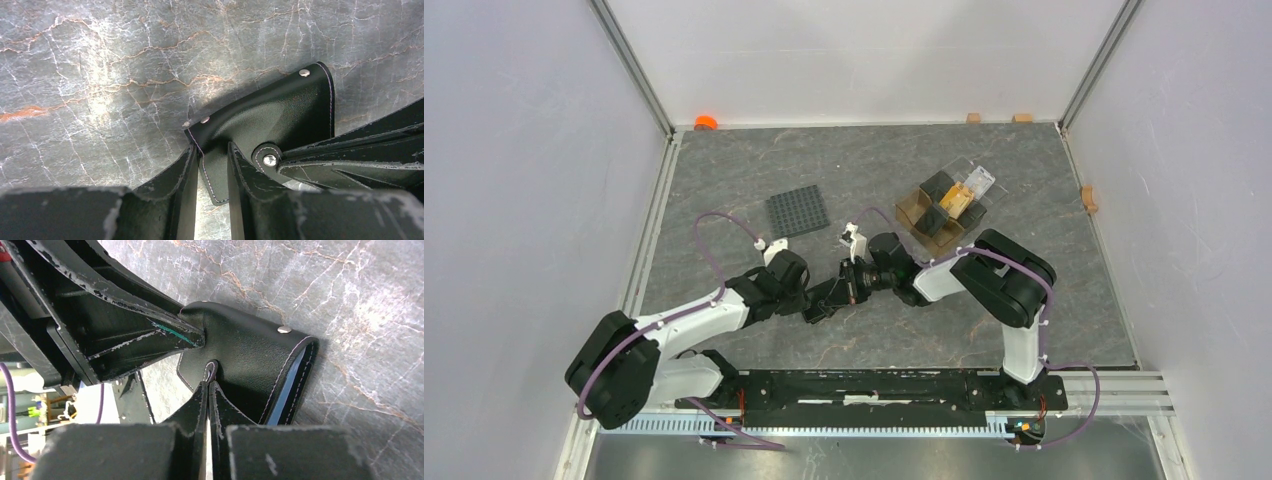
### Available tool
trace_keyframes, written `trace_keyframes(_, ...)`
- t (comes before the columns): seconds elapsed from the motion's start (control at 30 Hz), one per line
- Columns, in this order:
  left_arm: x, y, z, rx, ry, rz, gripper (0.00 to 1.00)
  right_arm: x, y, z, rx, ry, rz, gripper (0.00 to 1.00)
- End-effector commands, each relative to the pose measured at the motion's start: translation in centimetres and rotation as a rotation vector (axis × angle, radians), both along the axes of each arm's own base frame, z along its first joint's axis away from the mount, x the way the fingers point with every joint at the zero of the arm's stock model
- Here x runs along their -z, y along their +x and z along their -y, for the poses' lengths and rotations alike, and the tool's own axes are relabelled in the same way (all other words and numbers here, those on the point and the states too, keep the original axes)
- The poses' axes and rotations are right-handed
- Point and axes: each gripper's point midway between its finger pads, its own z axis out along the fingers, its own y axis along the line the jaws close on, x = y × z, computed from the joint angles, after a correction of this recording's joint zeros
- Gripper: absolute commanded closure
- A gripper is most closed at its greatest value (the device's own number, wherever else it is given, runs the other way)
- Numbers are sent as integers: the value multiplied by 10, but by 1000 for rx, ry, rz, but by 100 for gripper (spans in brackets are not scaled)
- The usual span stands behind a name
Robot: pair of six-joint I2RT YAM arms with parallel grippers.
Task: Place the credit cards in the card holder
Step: Open the card holder at the center of the board.
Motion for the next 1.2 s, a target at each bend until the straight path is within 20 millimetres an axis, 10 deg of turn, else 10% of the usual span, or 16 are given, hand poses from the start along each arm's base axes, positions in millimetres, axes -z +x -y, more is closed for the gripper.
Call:
trace_keyframes(0.0, 29, -22, -13, -38, 33, -97, 98, 9, -29, -13, -50, -2, -51, 100)
trace_keyframes(0.57, 28, -22, -21, -63, 57, -87, 98, -46, -59, -22, -212, 222, 84, 100)
trace_keyframes(0.9, -1, -23, -7, -60, -77, -35, 97, -37, -47, 29, -88, -16, 272, 100)
trace_keyframes(1.17, -34, -39, 35, 142, -251, -45, 52, -20, -20, 89, 31, -308, 447, 99)
